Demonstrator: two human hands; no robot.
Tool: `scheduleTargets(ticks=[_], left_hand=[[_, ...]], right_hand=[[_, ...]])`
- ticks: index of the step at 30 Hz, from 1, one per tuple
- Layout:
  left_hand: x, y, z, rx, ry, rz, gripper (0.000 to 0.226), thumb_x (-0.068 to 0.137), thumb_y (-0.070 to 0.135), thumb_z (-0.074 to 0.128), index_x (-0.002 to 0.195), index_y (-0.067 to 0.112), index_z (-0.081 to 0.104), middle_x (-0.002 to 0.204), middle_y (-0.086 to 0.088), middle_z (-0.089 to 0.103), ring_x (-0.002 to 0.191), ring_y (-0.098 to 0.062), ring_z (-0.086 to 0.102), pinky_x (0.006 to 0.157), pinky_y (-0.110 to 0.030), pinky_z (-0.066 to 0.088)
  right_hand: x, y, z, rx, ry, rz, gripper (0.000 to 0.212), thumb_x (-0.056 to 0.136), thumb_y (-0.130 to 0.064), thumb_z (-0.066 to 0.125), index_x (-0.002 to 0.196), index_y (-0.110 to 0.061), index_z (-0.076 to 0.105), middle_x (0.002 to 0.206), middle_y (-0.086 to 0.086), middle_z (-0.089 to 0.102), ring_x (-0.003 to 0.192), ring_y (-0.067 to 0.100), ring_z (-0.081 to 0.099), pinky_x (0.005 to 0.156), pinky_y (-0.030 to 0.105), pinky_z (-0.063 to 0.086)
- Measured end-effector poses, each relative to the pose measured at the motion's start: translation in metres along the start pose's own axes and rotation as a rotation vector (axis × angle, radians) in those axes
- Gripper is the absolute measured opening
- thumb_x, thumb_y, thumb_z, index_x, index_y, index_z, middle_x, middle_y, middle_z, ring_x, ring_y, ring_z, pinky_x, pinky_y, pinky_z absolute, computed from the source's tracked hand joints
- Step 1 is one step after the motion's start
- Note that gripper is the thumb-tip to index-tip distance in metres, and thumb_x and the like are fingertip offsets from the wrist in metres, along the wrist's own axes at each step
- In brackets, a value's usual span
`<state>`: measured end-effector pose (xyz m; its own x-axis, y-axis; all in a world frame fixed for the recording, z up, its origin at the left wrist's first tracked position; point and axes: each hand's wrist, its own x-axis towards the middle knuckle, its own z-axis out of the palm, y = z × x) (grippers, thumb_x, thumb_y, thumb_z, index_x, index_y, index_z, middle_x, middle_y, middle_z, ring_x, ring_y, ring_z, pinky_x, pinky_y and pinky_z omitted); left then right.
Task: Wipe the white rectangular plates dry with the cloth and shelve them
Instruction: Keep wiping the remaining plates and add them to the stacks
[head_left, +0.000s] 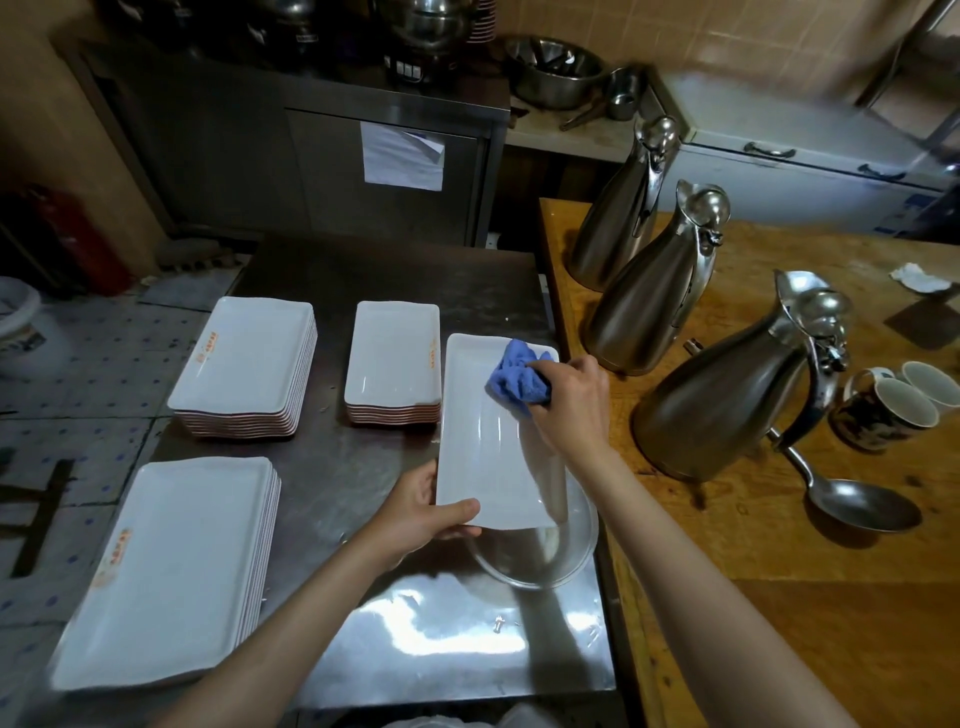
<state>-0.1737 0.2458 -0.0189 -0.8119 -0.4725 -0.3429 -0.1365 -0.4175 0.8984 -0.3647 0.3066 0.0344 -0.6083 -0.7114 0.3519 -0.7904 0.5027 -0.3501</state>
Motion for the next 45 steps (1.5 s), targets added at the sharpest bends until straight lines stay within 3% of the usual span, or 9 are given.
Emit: scheduleTargets(ticks=[6,16,21,24,27,32,37,41,45], left_hand=[[0.004,-0.001,-0.004,-0.01,0.04,-0.011,0.042,0.082,-0.005,0.066,0.121,0.007,0.053,0.112,-0.011,0.068,0.09,-0.024,0.071,0.065,-0.03,0.059],[0.011,0.0,-0.011,-0.065,0.108,-0.034,0.037,0.083,-0.003,0.066,0.114,0.014,0.056,0.108,-0.008,0.069,0.086,-0.023,0.071,0.065,-0.028,0.058],[0.012,0.002,-0.016,-0.078,0.138,-0.022,0.038,0.083,-0.005,0.065,0.116,0.011,0.055,0.107,-0.008,0.069,0.083,-0.022,0.072,0.063,-0.027,0.058],[0.013,0.001,-0.018,-0.098,0.138,-0.018,0.037,0.084,-0.006,0.064,0.116,0.01,0.056,0.106,-0.008,0.069,0.082,-0.021,0.072,0.063,-0.027,0.058],[0.012,0.001,-0.018,-0.094,0.127,-0.026,0.033,0.084,-0.006,0.063,0.111,0.013,0.057,0.102,-0.005,0.07,0.08,-0.02,0.072,0.064,-0.027,0.059],[0.014,0.003,-0.018,-0.089,0.125,-0.026,0.039,0.081,-0.01,0.064,0.112,0.013,0.056,0.102,-0.006,0.069,0.078,-0.02,0.071,0.061,-0.025,0.058],[0.015,0.007,-0.02,-0.128,0.14,-0.02,0.039,0.082,-0.009,0.065,0.108,0.018,0.058,0.104,-0.004,0.069,0.082,-0.02,0.071,0.063,-0.025,0.058],[0.016,0.007,-0.022,-0.099,0.128,-0.028,0.041,0.082,-0.007,0.065,0.117,0.014,0.056,0.108,-0.007,0.068,0.081,-0.021,0.071,0.063,-0.025,0.057],[0.015,0.009,-0.02,-0.08,0.124,-0.02,0.038,0.082,-0.008,0.065,0.109,0.018,0.058,0.105,-0.008,0.069,0.077,-0.022,0.071,0.06,-0.024,0.057]], right_hand=[[-0.016,0.001,-0.002,0.033,-0.07,0.019,0.042,0.079,-0.018,0.07,0.121,-0.015,0.063,0.099,0.006,0.066,0.095,0.024,0.046,0.074,0.027,0.026],[-0.042,-0.001,0.007,0.057,-0.158,-0.048,0.052,0.074,-0.054,0.055,0.108,-0.019,0.07,0.083,0.003,0.062,0.081,0.014,0.036,0.072,0.03,0.033],[-0.053,-0.005,0.005,0.149,-0.189,-0.076,0.067,0.065,-0.062,0.039,0.104,-0.018,0.072,0.082,0.003,0.063,0.081,0.013,0.036,0.073,0.025,0.022],[-0.056,-0.002,0.009,0.141,-0.216,-0.081,0.055,0.07,-0.058,0.046,0.1,-0.02,0.073,0.081,0.002,0.063,0.081,0.016,0.042,0.072,0.027,0.024],[-0.06,0.0,0.011,0.145,-0.267,-0.102,0.033,0.075,-0.035,0.06,0.103,-0.022,0.072,0.086,0.001,0.066,0.085,0.024,0.049,0.072,0.03,0.029],[-0.064,-0.002,0.009,0.315,-0.278,0.044,0.051,0.073,-0.02,0.072,0.123,-0.021,0.058,0.104,0.003,0.064,0.101,0.02,0.049,0.084,0.03,0.042],[-0.068,-0.005,-0.008,0.579,-0.369,0.144,0.059,0.07,-0.036,0.06,0.127,-0.031,0.044,0.118,-0.012,0.051,0.116,0.003,0.04,0.092,0.016,0.038],[-0.066,0.001,-0.01,0.603,-0.375,0.163,0.041,0.079,-0.022,0.044,0.118,-0.027,0.056,0.112,-0.01,0.052,0.117,0.006,0.04,0.094,0.011,0.033],[-0.062,0.004,-0.006,0.498,-0.368,0.103,0.046,0.08,-0.005,0.062,0.123,-0.021,0.059,0.097,-0.024,0.045,0.113,0.012,0.043,0.092,0.019,0.042]])
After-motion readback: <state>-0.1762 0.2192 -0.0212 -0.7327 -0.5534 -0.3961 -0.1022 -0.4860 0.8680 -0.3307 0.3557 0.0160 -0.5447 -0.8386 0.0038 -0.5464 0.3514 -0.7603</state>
